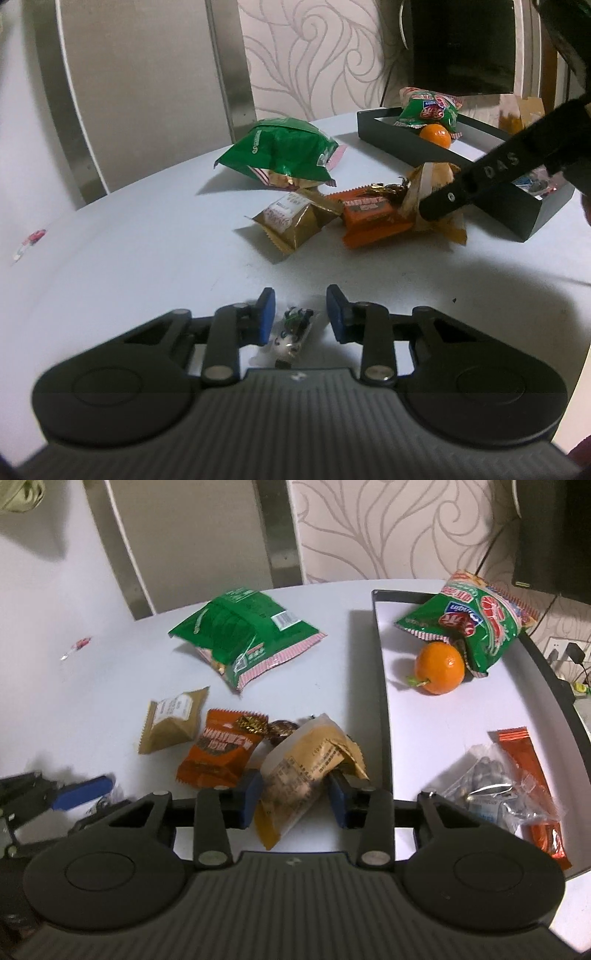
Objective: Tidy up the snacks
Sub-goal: 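Close the left tool on the small dark figurine keychain while the right tool holds the tan bag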
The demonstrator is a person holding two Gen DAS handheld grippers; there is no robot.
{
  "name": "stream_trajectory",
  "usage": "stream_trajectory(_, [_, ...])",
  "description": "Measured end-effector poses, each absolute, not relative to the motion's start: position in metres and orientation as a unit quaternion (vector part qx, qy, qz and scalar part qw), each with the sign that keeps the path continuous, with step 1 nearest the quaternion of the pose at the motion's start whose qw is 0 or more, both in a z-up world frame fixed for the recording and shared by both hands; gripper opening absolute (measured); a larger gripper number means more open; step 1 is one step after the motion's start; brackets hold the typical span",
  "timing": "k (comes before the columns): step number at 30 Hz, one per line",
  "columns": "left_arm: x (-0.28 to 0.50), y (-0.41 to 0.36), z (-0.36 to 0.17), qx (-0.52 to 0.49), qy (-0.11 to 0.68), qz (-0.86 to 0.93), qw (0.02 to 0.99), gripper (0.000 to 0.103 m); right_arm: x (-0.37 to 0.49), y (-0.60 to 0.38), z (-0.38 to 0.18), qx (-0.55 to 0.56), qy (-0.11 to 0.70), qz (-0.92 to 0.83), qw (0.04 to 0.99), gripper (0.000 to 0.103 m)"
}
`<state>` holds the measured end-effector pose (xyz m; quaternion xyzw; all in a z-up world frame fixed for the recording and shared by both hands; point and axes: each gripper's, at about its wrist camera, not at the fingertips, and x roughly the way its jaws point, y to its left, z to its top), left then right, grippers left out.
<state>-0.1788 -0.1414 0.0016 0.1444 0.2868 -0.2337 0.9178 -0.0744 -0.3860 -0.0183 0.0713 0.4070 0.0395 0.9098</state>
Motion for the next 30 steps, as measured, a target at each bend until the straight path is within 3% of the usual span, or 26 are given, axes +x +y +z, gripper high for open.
stream_trajectory(11, [-0.180, -0.139, 0.001, 0.152, 0.282, -0.246, 0.915, 0.036, -0.116, -0.365, -0.013, 0.074, 0.433, 0.068, 0.896, 0.042])
stream_trajectory(13, [-0.183, -0.135, 0.001, 0.156, 0.283, -0.250, 0.913, 0.036, -0.116, -0.364, -0.012, 0.090, 0.432, 0.054, 0.896, 0.045])
stream_trajectory(15, [-0.186, -0.131, 0.002, 0.158, 0.284, -0.253, 0.911, 0.036, -0.115, -0.364, -0.012, 0.108, 0.430, 0.040, 0.895, 0.060])
stream_trajectory(18, [-0.189, -0.126, 0.002, 0.156, 0.288, -0.255, 0.910, 0.036, -0.112, -0.362, -0.014, 0.126, 0.428, 0.020, 0.894, 0.069])
stream_trajectory(22, [-0.189, -0.122, 0.003, 0.152, 0.295, -0.259, 0.907, 0.033, -0.104, -0.354, -0.018, 0.113, 0.429, 0.015, 0.896, 0.068])
stream_trajectory(24, [-0.189, -0.121, 0.004, 0.145, 0.302, -0.271, 0.902, 0.020, -0.102, -0.349, -0.023, 0.097, 0.434, 0.020, 0.895, 0.056])
stream_trajectory(30, [-0.194, -0.122, 0.005, 0.151, 0.303, -0.273, 0.901, 0.020, -0.109, -0.343, -0.019, 0.067, 0.424, 0.033, 0.902, 0.049])
